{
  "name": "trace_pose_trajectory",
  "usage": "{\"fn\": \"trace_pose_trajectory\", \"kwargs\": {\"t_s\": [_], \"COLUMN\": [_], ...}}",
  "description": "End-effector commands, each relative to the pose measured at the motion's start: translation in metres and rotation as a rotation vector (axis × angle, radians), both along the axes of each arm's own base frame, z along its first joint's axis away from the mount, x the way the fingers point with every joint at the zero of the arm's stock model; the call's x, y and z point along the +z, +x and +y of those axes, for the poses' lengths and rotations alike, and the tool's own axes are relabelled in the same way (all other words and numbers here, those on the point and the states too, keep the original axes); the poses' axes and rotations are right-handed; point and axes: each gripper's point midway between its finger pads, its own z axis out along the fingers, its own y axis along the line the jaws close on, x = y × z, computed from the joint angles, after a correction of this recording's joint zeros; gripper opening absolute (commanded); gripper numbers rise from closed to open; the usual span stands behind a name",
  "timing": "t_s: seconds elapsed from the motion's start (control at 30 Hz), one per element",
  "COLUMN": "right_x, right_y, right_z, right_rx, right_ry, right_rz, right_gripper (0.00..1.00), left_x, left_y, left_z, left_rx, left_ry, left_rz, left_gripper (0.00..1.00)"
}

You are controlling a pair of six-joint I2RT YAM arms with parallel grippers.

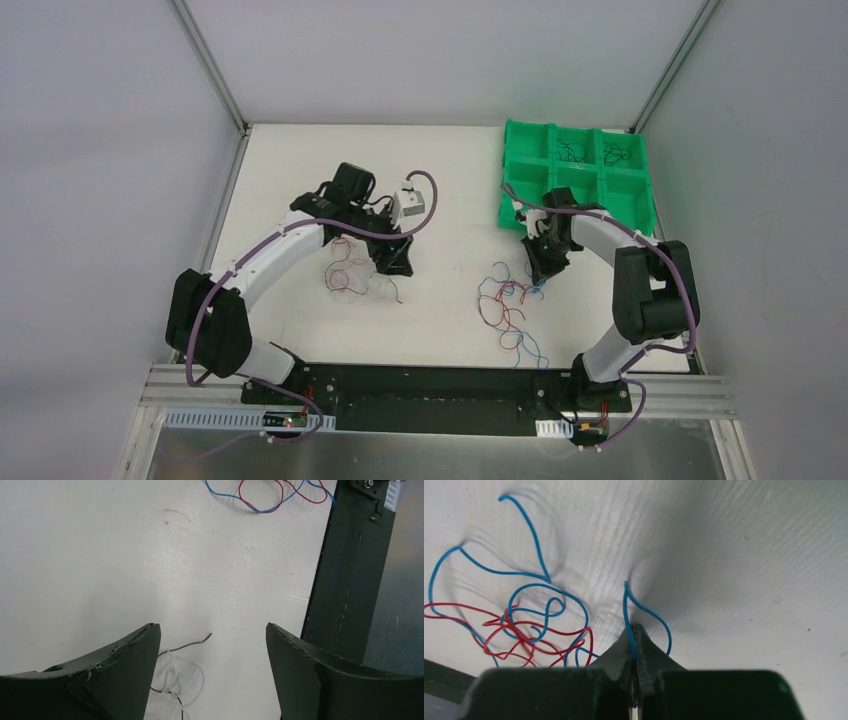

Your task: Untangle the cables

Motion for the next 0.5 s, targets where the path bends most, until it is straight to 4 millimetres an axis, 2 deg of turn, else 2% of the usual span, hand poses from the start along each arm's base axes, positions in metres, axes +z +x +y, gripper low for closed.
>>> {"fn": "trace_pose_trajectory", "kwargs": {"t_s": [0.0, 0.03, 0.1, 0.23, 0.33, 0.47], "right_x": [0.033, 0.045, 0.088, 0.156, 0.201, 0.258], "right_y": [0.013, 0.016, 0.024, 0.033, 0.04, 0.046], "right_z": [0.02, 0.027, 0.05, 0.087, 0.109, 0.13], "right_rx": [0.027, 0.026, 0.018, -0.022, -0.039, -0.032], "right_ry": [0.102, 0.142, 0.284, 0.461, 0.563, 0.671], "right_rz": [-0.058, -0.085, -0.193, -0.304, -0.377, -0.479], "right_gripper": [0.0, 0.0, 0.0, 0.0, 0.0, 0.0], "left_x": [0.014, 0.014, 0.014, 0.018, 0.04, 0.071], "left_y": [0.009, 0.007, 0.004, 0.009, 0.025, 0.047], "left_z": [-0.037, -0.044, -0.059, -0.091, -0.112, -0.118], "left_rx": [-0.052, -0.068, -0.092, -0.061, 0.01, 0.115], "left_ry": [-0.087, -0.1, -0.127, -0.176, -0.238, -0.295], "left_rz": [-0.101, -0.117, -0.148, -0.232, -0.314, -0.37], "left_gripper": [0.8, 0.83, 0.87, 0.87, 0.87, 0.88]}}
